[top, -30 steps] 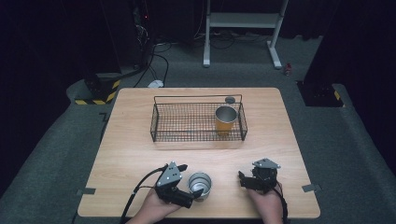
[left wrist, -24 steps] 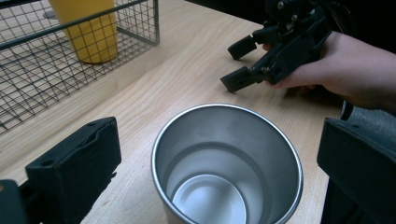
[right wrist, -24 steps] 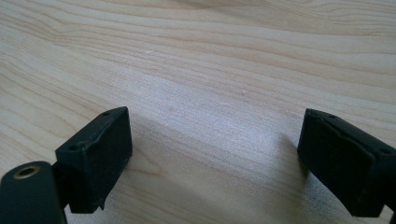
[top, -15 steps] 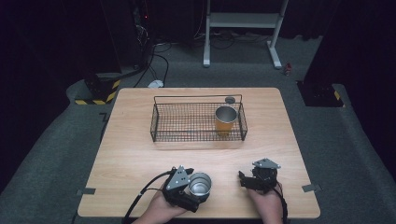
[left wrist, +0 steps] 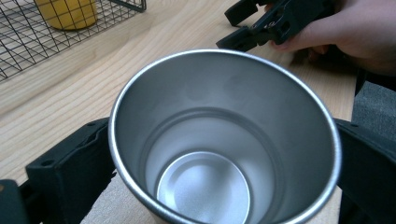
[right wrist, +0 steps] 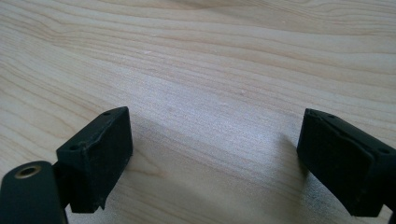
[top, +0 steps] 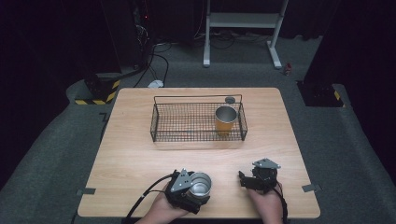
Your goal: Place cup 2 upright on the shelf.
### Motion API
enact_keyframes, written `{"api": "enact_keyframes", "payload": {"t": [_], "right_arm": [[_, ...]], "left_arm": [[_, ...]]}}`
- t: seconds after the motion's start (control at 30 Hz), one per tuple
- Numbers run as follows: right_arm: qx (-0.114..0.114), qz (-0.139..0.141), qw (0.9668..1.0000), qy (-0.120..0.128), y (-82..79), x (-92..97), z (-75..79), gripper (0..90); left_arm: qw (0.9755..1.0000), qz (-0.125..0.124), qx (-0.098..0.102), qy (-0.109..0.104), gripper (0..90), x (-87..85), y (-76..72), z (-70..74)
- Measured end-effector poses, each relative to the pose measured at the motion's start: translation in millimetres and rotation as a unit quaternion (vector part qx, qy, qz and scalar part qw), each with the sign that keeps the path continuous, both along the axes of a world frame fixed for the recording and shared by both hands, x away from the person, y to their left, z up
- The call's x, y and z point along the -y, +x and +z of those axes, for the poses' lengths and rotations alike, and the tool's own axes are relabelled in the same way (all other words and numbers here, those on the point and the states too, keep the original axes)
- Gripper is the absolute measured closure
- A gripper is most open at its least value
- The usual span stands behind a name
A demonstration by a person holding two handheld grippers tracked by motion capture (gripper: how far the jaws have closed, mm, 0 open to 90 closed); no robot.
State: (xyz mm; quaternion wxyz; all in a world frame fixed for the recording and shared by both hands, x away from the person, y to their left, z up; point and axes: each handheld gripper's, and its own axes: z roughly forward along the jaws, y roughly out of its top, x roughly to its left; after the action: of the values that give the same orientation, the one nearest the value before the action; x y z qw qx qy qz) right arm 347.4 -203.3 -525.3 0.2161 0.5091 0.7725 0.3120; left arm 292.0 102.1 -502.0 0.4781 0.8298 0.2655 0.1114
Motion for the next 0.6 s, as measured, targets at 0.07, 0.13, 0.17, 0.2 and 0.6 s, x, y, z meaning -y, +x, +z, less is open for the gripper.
{"api": "enact_keyframes", "payload": {"t": [0.07,0.13,0.17,0.2,0.6], "right_arm": [[0.000,0.000,1.0000,0.000,0.0,0.0,0.0,10.2],[0.000,0.000,1.0000,0.000,0.0,0.0,0.0,10.2],[0.000,0.000,1.0000,0.000,0.0,0.0,0.0,10.2],[0.000,0.000,1.0000,0.000,0.0,0.0,0.0,10.2],[0.000,0.000,1.0000,0.000,0.0,0.0,0.0,10.3]], "left_arm": [[1.0000,0.001,-0.002,-0.004,0.9,0.2,1.0,-2.0],[1.0000,0.000,0.002,-0.003,1.7,0.4,0.5,-2.8],[1.0000,0.000,0.003,-0.002,1.8,0.6,0.3,-3.2],[1.0000,0.000,0.003,0.000,2.3,0.4,0.3,-3.4],[0.9993,0.003,0.036,-0.012,16.7,-2.9,-4.3,-1.7]]}}
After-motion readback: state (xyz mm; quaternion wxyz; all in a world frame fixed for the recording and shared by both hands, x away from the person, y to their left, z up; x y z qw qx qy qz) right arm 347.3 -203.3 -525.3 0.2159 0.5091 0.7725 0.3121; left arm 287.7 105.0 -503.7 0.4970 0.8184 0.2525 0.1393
